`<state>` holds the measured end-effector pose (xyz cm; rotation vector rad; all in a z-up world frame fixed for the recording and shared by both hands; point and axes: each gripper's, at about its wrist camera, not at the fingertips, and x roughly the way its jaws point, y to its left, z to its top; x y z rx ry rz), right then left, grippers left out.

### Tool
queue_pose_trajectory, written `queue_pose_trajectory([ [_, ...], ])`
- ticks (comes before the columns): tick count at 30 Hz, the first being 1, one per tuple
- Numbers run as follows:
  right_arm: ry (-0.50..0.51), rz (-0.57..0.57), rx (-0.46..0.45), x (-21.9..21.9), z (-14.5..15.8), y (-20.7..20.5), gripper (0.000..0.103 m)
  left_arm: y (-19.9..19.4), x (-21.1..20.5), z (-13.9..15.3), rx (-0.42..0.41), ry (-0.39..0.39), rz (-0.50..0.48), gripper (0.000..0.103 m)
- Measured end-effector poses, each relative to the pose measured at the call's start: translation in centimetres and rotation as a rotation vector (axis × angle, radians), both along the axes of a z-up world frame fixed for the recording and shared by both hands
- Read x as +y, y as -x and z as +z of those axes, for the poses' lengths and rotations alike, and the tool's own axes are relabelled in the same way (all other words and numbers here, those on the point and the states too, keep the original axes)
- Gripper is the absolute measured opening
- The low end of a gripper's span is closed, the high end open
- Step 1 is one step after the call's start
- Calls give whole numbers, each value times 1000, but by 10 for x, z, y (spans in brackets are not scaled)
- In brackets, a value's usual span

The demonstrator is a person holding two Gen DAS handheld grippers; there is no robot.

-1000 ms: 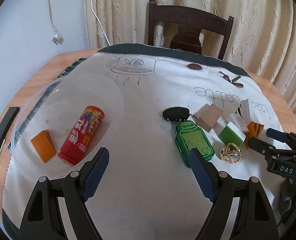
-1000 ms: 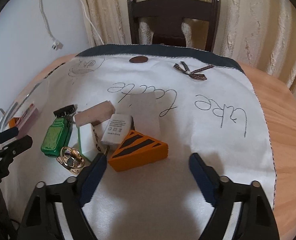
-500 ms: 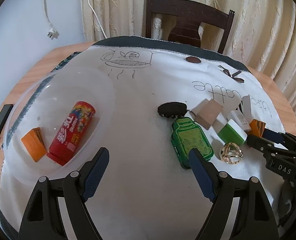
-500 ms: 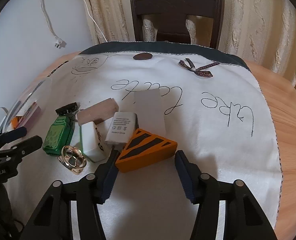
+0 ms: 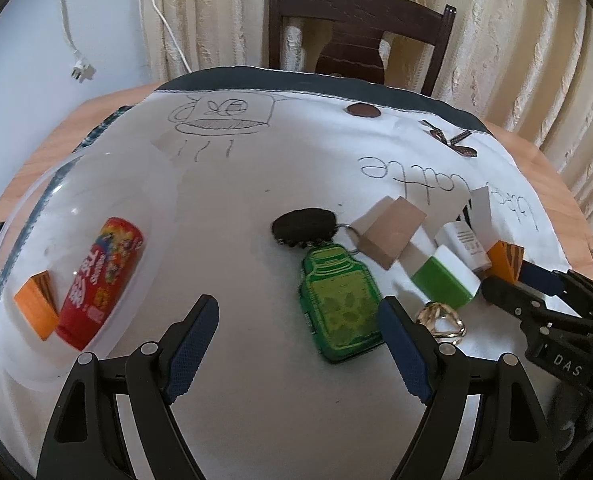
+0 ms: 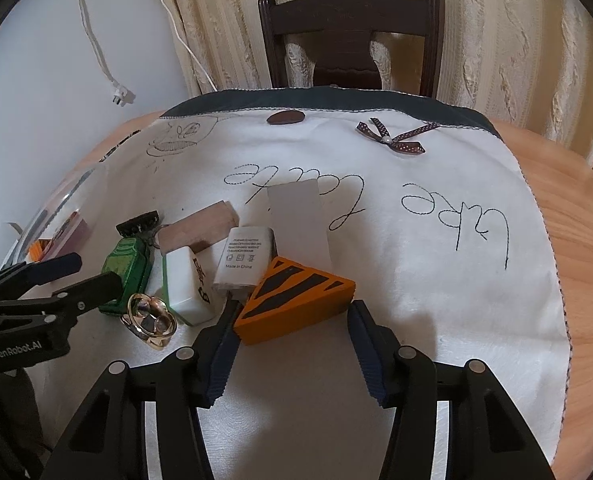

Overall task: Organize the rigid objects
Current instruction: 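Move the left tool over the green keychain while the right tool approaches the striped wedge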

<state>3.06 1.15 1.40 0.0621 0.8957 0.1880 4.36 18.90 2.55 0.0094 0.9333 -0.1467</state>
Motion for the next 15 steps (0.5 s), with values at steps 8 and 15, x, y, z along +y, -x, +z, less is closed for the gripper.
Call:
queue_pose_trajectory([
  [8,-16,-13,-9,-3,0,0,65,-10,-8,-6,23,8,-8,83],
  [15,-13,-15,-23,-2,2,1,70,-15,-7,-13,43,35,-7,80],
])
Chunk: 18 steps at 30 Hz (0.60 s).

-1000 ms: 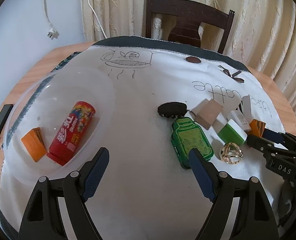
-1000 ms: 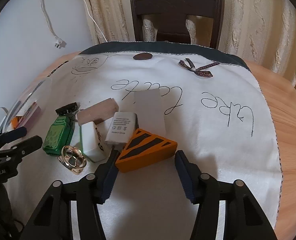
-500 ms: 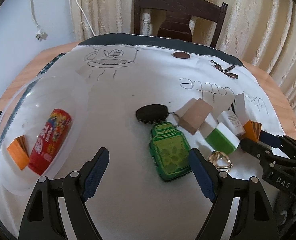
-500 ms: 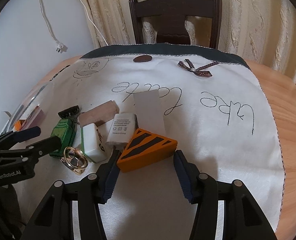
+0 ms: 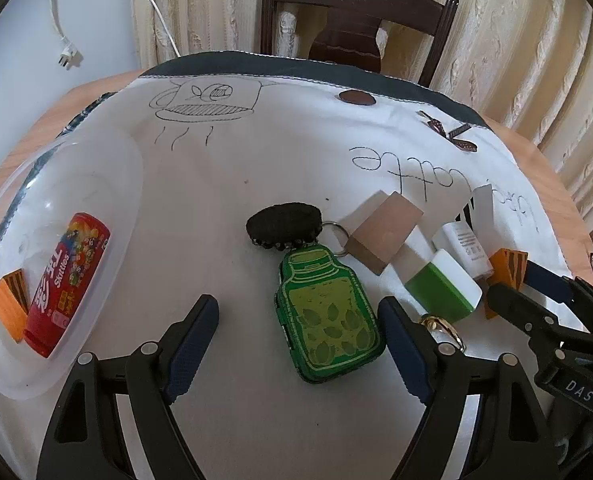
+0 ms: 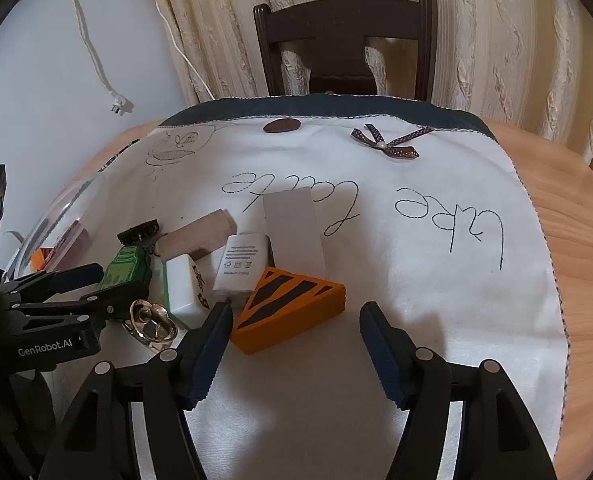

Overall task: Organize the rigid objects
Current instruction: 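Move the left tool over the green keychain while the right tool approaches the striped wedge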

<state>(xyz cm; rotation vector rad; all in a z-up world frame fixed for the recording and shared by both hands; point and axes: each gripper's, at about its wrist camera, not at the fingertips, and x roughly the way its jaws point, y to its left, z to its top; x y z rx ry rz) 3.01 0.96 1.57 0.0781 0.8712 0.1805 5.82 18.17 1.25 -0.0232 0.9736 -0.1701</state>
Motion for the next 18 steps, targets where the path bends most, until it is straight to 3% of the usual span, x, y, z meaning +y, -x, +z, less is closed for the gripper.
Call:
queue_pose_trajectory([
  [7,-5,2,-13,-1,4,2,77,6,-3,3,-20,30,-41,52],
  [13,4,20,-14,-4,8,-2,77,14,-1,4,-31,38,-50,52],
  [18,75,76,-11,-1,7,-7,77,17,0,4,-34,48,-58,52],
])
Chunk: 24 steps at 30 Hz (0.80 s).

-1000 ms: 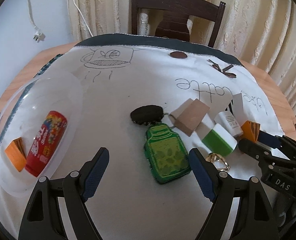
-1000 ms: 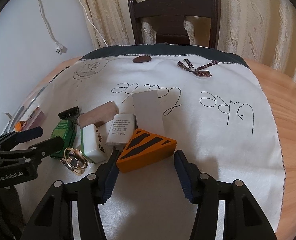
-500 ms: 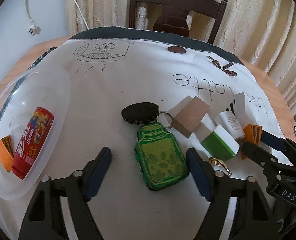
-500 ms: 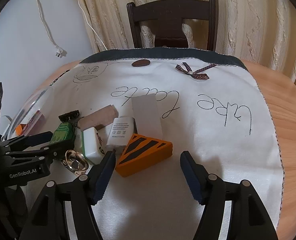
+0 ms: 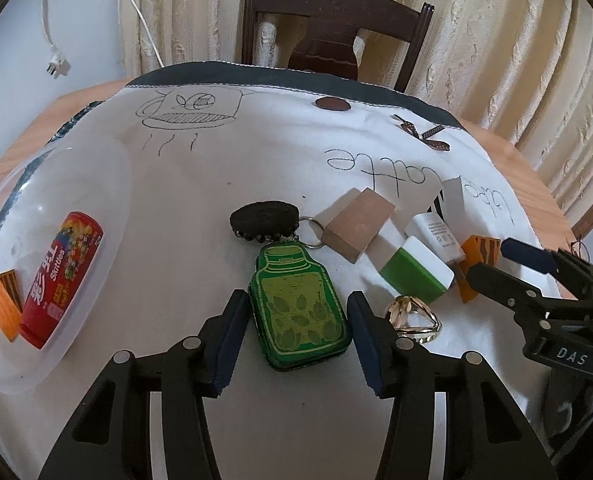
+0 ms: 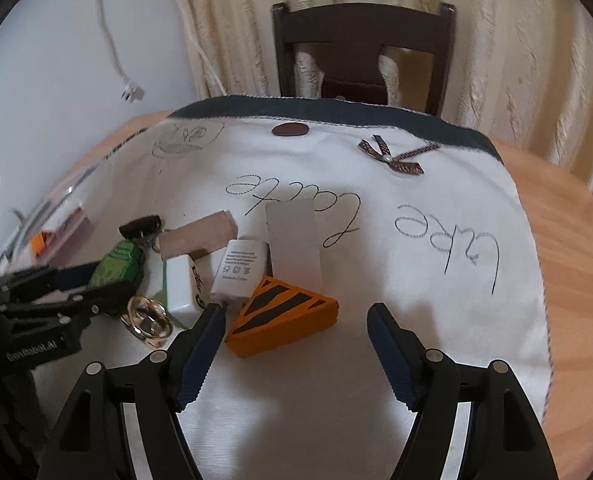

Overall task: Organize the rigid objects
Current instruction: 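Move the left tool over the green keychain while the right tool approaches the striped wedge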

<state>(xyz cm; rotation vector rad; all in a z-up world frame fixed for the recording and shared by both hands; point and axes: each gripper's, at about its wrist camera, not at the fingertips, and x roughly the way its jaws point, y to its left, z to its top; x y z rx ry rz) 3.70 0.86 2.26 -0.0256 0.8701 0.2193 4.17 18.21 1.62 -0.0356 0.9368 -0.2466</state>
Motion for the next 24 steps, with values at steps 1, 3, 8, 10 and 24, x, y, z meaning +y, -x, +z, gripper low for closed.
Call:
queue_pose_trajectory([
  [1,10,11,2,0,-1,-2,77,-1,0,0,2,3,1,52],
  [3,6,32,17,0,-3,-6,77,-1,2,-1,4,8,3,52],
  [8,11,61,17,5,-6,-6,77,-2,2,-1,4,8,7,52],
  [10,13,70,15,5,-7,-5,77,-3,2,-1,5,4,9,53],
  [24,8,82,14,4,-8,-2,62,-8,1,-2,-4,3,16,52],
])
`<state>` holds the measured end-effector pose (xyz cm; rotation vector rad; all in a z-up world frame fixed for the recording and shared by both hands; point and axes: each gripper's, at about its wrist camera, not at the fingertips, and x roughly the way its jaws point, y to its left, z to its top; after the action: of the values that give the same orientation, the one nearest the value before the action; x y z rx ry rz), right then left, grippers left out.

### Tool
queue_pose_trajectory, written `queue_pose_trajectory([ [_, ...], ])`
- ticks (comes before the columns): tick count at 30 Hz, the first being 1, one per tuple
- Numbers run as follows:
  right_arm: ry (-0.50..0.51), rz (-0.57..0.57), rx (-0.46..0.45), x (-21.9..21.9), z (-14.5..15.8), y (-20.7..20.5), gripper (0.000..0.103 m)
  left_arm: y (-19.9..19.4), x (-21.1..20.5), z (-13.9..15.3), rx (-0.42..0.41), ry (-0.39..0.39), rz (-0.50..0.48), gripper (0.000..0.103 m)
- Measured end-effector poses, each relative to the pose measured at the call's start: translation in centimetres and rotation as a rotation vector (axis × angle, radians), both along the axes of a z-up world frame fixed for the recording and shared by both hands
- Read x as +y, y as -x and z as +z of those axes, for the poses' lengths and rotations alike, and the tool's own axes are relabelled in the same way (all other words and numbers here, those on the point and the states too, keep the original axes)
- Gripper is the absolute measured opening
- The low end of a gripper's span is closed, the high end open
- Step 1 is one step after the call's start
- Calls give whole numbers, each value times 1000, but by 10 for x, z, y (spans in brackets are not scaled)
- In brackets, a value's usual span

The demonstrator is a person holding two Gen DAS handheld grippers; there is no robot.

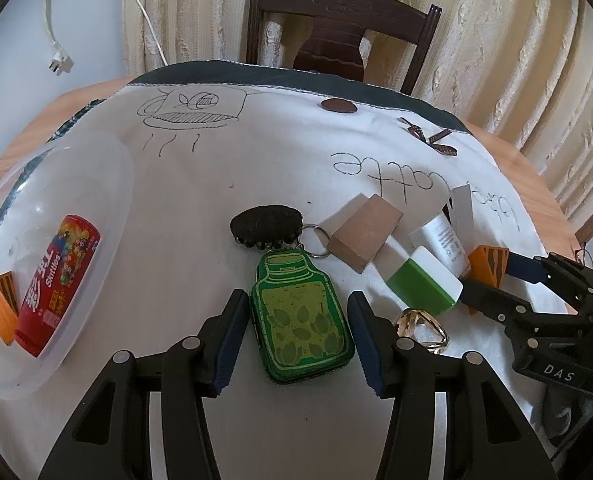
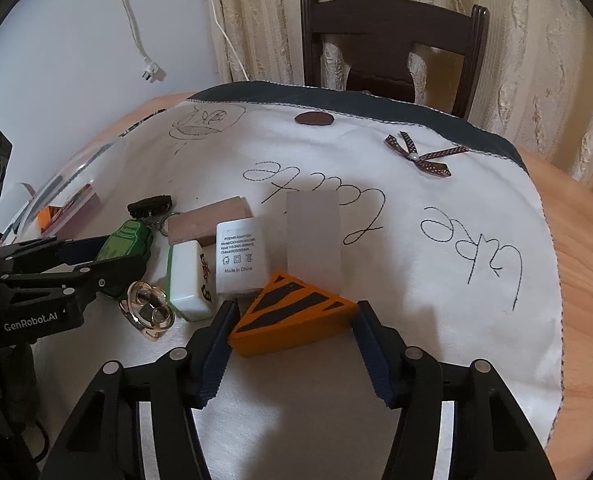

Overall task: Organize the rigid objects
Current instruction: 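Move the left tool over the green keychain while the right tool approaches the striped wedge, then grasp the green keychain with the left tool while the right tool grasps the striped wedge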

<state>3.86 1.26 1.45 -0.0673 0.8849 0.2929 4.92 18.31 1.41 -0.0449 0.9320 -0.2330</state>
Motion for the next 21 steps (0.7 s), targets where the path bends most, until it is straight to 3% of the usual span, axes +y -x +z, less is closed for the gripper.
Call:
queue_pose_trajectory([
  [7,-12,-11,-33,-1,9,9,61,3,0,1,-6,10,-13,51],
  [8,-18,-17,-37,-3,11,10,60,4,-1,2,-8,8,-15,50],
  [10,-27,-25,-39,-5,12,11,49,6,-2,3,-13,5,-19,50],
  [15,-28,-47,-21,-8,8,9,49,12,-3,6,-25,2,-23,50],
  [19,-39,-42,7,-8,2,7,71,17,0,5,-16,3,-22,50],
  [21,-36,-37,-3,-8,4,9,72,18,3,4,-9,5,-17,50],
])
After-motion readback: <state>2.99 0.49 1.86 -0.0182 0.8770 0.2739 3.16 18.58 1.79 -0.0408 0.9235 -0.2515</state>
